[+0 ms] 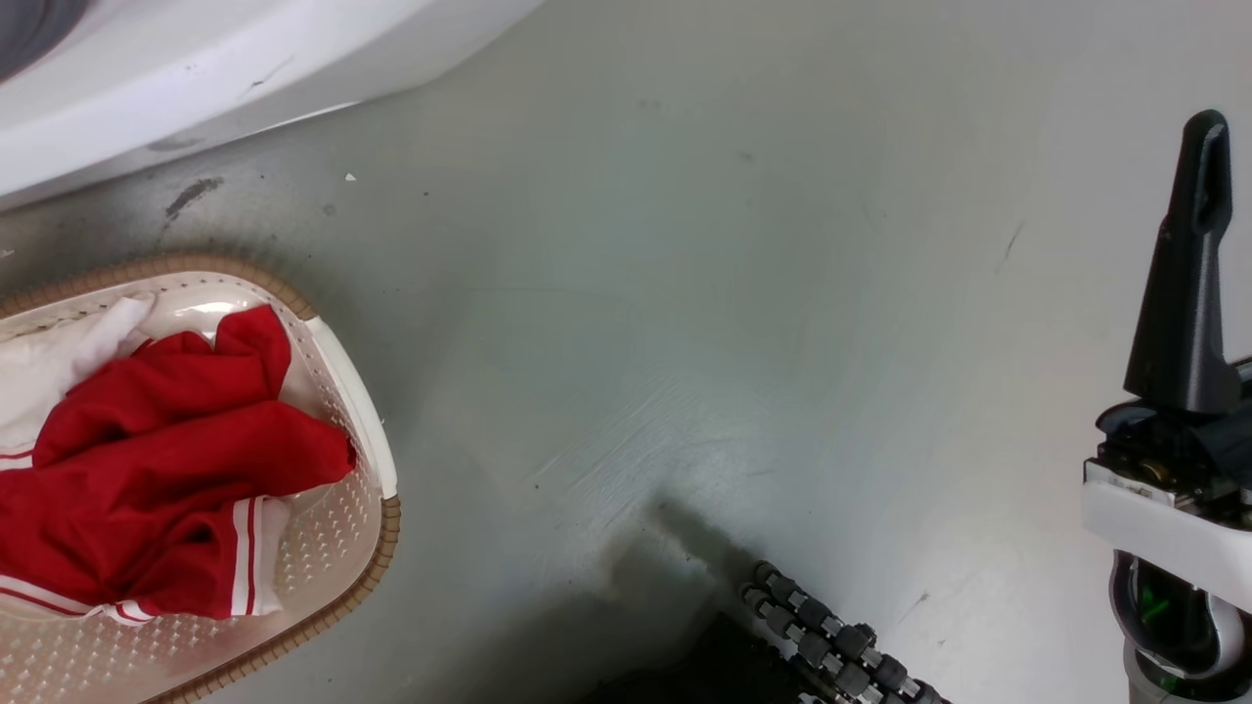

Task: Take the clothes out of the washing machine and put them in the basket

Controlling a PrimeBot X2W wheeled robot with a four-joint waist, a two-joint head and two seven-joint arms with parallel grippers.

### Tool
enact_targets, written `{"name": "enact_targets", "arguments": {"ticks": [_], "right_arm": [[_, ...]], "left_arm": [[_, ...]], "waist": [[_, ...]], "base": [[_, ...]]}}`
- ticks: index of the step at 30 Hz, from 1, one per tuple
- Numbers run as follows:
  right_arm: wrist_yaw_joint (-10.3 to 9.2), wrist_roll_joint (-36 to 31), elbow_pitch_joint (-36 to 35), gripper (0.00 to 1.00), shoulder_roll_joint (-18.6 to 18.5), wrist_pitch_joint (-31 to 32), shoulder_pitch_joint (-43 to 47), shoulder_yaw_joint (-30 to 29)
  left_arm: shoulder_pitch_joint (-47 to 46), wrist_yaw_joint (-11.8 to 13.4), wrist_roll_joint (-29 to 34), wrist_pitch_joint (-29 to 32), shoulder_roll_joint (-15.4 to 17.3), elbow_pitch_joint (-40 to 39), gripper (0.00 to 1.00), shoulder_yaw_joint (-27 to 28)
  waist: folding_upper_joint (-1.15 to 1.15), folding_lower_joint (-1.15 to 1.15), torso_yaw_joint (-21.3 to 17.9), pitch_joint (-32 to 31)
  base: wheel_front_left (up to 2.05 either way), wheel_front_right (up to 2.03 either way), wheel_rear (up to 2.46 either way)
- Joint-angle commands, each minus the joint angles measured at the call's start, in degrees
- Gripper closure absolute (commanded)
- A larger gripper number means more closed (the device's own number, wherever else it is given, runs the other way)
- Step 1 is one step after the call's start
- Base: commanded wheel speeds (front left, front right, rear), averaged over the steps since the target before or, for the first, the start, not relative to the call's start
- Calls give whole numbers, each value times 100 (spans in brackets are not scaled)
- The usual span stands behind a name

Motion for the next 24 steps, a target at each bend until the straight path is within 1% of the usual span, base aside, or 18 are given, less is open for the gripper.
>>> {"name": "enact_targets", "arguments": {"ticks": [1,4,9,17,18,19,24], "right_arm": [[-2,23,-39,0,3,-14,-18,-24],[-2,28,-84,0,3,-14,-25,-55],[-2,24,-107,0,3,-14,-62,-79],[-2,-6,-89,0,4,-14,-78,-110],[-2,-13,-85,0,4,-14,-84,-108],[-2,-17,-82,0,3,-14,-92,-108],[-2,-24,-52,0,4,-14,-157,-80]], "left_arm": [[-47,0,-19,23,-18,49,0,-24],[-74,0,12,10,-11,109,0,-110],[-67,64,31,-271,-91,243,0,-159],[-180,42,68,-621,-154,513,0,-341],[-189,38,84,-649,-158,546,83,-361],[-218,37,58,-667,-171,597,100,-359],[-372,30,116,-1109,-168,670,100,-466]], "waist": [[0,-1,23,52],[0,-1,56,134],[0,-1,98,242],[0,-1,147,334],[0,-1,152,340],[0,-1,155,345],[0,-1,143,331]], "base": [[0,0,0],[0,0,0],[0,0,0],[0,0,0],[0,0,0],[0,0,0],[0,0,0]]}}
